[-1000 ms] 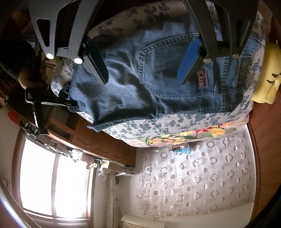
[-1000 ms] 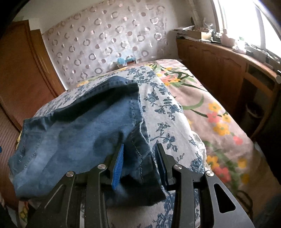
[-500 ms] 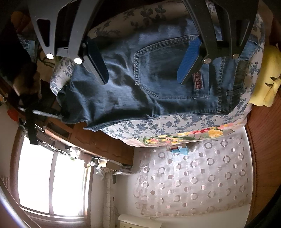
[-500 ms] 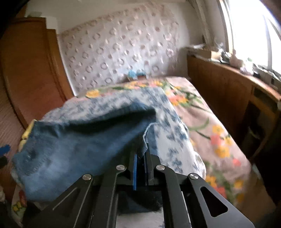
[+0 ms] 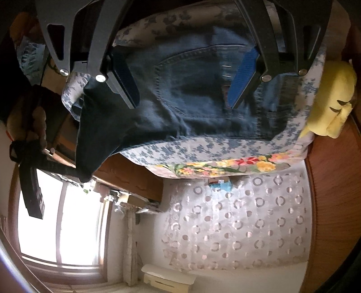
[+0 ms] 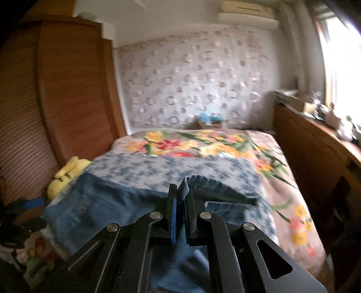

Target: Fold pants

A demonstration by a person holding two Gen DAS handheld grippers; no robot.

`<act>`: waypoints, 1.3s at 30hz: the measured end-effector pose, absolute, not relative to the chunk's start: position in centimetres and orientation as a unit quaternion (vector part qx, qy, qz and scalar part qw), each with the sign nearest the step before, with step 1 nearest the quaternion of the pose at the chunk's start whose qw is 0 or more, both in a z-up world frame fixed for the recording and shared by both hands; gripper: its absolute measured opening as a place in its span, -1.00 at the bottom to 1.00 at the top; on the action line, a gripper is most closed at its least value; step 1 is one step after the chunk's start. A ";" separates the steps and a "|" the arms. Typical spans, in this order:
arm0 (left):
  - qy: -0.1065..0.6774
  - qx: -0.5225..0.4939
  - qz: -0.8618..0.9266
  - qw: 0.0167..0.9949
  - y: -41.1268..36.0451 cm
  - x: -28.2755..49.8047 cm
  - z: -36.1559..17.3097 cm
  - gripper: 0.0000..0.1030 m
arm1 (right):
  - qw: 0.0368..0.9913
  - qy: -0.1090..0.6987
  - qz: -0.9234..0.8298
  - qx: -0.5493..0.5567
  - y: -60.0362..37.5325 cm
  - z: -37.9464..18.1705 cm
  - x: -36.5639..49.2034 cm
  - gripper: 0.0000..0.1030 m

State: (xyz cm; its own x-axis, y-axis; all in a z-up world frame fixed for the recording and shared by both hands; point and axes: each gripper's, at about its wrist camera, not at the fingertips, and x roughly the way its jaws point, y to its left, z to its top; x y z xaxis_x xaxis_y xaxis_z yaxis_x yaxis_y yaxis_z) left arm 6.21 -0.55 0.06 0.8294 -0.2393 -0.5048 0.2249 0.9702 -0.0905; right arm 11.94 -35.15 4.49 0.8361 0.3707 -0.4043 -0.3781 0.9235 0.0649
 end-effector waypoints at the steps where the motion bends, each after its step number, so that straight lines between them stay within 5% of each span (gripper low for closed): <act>1: 0.262 -0.015 -0.116 0.958 0.0 6.0 0.3 0.57 | 0.957 0.203 0.209 -0.015 -34.3 5.0 11.9 -0.90; 11: 0.244 -0.032 -0.076 0.966 5.2 4.2 1.5 0.57 | 0.893 0.220 0.387 -0.058 -22.2 9.4 9.8 -0.86; 16: 0.253 -0.040 -0.067 0.964 6.5 4.5 0.5 0.57 | 0.893 0.239 0.368 -0.098 -20.0 7.4 10.1 -0.25; 18: 0.260 -0.045 -0.065 0.962 6.8 4.8 -0.2 0.57 | 0.895 0.243 0.360 -0.097 -19.9 7.1 10.5 -0.18; 33: 0.330 -0.037 -0.090 0.939 6.4 8.4 -5.5 0.51 | 0.899 0.325 0.290 -0.044 -20.8 2.6 9.2 -0.17; 39: 0.360 -0.021 -0.101 0.927 5.7 12.2 -7.0 0.40 | 0.894 0.347 0.284 -0.012 -20.2 1.6 8.1 0.05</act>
State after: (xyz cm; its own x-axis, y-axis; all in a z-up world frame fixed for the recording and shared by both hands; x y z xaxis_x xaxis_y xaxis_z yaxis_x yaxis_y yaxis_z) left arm 12.16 5.73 -6.96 0.7199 -0.2024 -0.6639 0.1726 0.9787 -0.1112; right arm 8.10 -20.19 1.58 0.5973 0.4996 -0.6274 -0.5165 0.8381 0.1756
